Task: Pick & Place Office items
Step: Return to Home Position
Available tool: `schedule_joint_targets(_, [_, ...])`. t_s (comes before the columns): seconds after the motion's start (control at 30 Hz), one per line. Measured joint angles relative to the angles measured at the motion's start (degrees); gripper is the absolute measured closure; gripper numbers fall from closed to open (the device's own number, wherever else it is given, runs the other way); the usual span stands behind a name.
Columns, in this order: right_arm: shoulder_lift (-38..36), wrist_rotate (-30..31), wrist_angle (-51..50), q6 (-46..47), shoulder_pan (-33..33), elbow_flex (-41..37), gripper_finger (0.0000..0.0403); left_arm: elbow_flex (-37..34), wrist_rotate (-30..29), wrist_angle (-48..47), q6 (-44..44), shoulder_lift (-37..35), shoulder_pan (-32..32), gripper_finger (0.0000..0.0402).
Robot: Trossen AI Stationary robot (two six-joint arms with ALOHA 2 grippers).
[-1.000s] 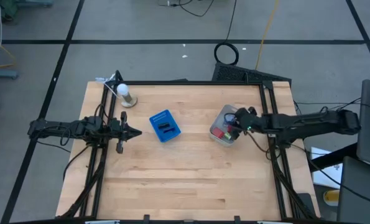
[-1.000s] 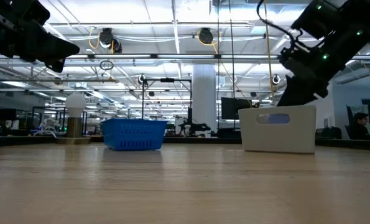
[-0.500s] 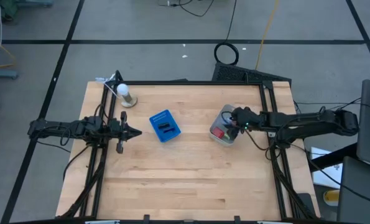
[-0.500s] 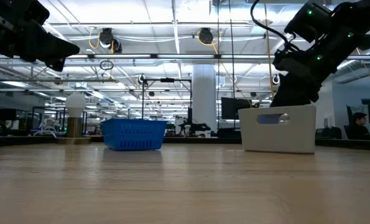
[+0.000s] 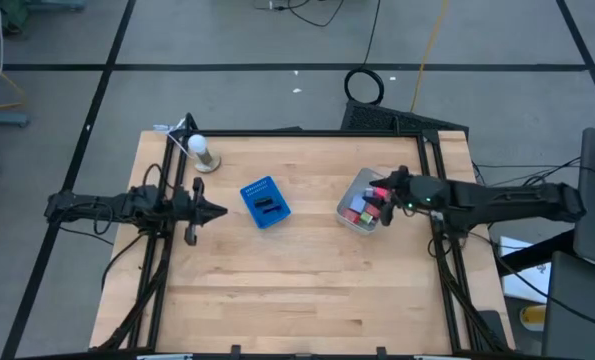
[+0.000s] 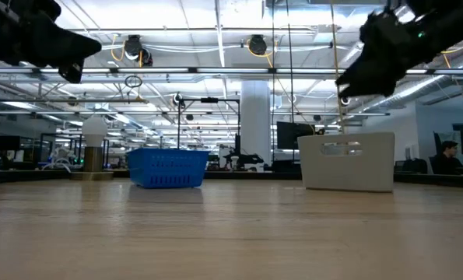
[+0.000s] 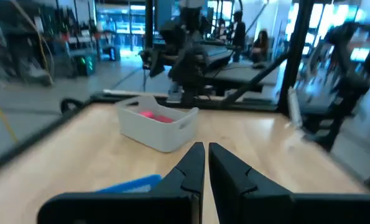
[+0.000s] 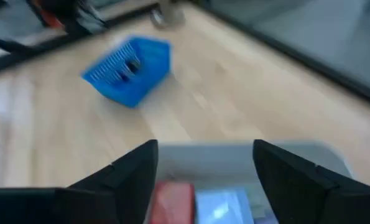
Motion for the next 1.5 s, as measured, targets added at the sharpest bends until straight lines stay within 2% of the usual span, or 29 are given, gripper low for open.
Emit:
schedule_joint_targets(0.13, [-4.19,2.52,2.4,-4.92,4.81,-0.09,0.0197,0.0,-0.09,2.77,-6.93,-0.01,0.01,0.0376])
schedule_joint_targets(0.37, [-10.17,3.05,4.49,-9.78,11.3,-0.69,0.0306,0.0,-0.29,6.86,-8.24,0.01,0.01,0.0376])
schedule_joint_targets(0.6, [-20.08,2.46,22.49,-13.85,13.17,-11.47,0.0395,0.0,-0.29,6.9,-12.73,0.01,0.01,0.0376])
schedule_joint_targets(0.7, [-25.71,1.29,25.27,-14.09,12.79,-15.87,0.0395,1.05,-0.26,4.34,-7.31,0.01,0.01,0.0376])
schedule_joint_targets(0.8, [-30.85,1.32,23.61,-13.51,12.04,-18.64,0.0395,3.58,-1.4,-2.94,-2.4,-0.01,0.01,0.0376])
schedule_joint_targets(0.9, [-35.31,1.14,19.46,-13.18,11.41,-19.45,0.0401,5.62,-5.13,-9.52,0.07,0.04,0.01,0.0376])
schedule_joint_targets(1.03, [-39.27,1.22,13.79,-12.65,11.18,-19.48,0.04,7.18,-11.28,-11.53,1.52,-0.16,0.01,0.0377])
schedule_joint_targets(1.2, [-39.24,1.13,11.7,-12.64,11.18,-19.97,0.0401,7.21,-15.94,-9.92,4.61,-0.6,0.01,0.0398])
schedule_joint_targets(1.5, [-39.41,-0.52,16.84,-12.57,11.18,-26.08,0.0402,5.39,-15.56,-9.73,4.59,-0.6,0.01,0.0396])
